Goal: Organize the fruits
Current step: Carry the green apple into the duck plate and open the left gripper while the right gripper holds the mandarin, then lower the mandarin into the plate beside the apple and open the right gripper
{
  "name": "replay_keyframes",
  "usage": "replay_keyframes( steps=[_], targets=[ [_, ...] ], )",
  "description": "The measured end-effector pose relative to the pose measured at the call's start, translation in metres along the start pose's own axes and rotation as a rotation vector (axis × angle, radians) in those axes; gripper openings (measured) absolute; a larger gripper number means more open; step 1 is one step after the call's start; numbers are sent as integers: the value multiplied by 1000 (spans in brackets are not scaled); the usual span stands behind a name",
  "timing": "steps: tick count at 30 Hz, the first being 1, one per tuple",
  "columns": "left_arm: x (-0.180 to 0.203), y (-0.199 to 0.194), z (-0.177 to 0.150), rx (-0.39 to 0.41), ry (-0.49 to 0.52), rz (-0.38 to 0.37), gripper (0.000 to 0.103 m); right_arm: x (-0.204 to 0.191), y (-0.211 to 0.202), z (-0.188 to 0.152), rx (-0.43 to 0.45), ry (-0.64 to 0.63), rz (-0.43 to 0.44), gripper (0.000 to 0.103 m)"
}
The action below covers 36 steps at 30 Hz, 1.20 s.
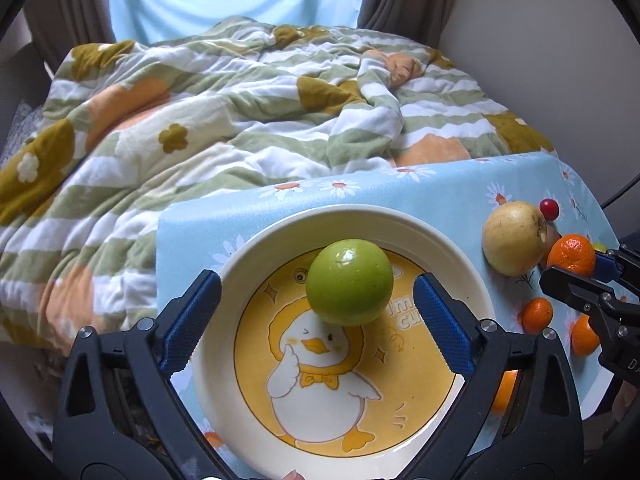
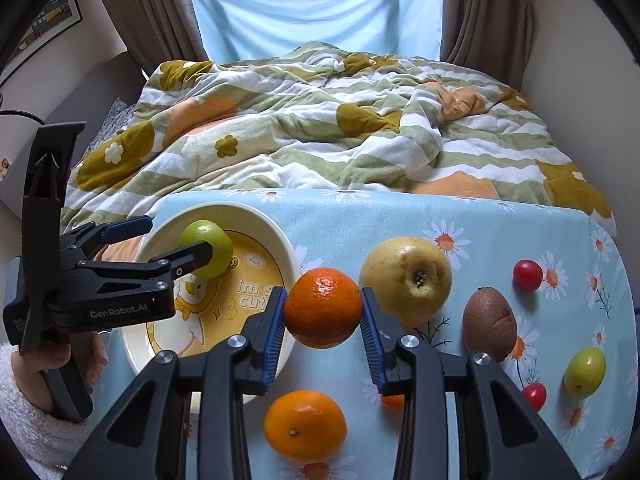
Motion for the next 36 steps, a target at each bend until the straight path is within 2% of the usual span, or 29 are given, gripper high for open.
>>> replay_keyframes(
  steps=[10, 17, 29, 35, 36],
  targets=[
    [-13, -34, -39, -15, -134, 76, 103, -7, -5, 13, 3, -98, 56, 33],
    [-17, -48, -67, -25, -218, 108, 103, -27, 13, 23, -31, -217, 95, 33],
    [-17, -49, -102, -44, -344, 74, 103, -57, 59, 33, -89, -332, 128, 33],
    [-18, -47, -116, -45, -378, 33, 103, -59, 64, 36, -95, -344, 80, 34],
    [-19, -48, -116, -46, -379, 38, 103, -59, 63, 36, -95, -345, 83, 43]
  ],
)
Point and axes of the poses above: each gripper's, at about its wrist camera, not at the fingertips, and y roughly the way its jaws point, x to its right, z to its top, the point moved 3 cm from there along y, roughly the way its jaws point, and after that the axes turned 10 degrees about -x, right-handed, at the moved point
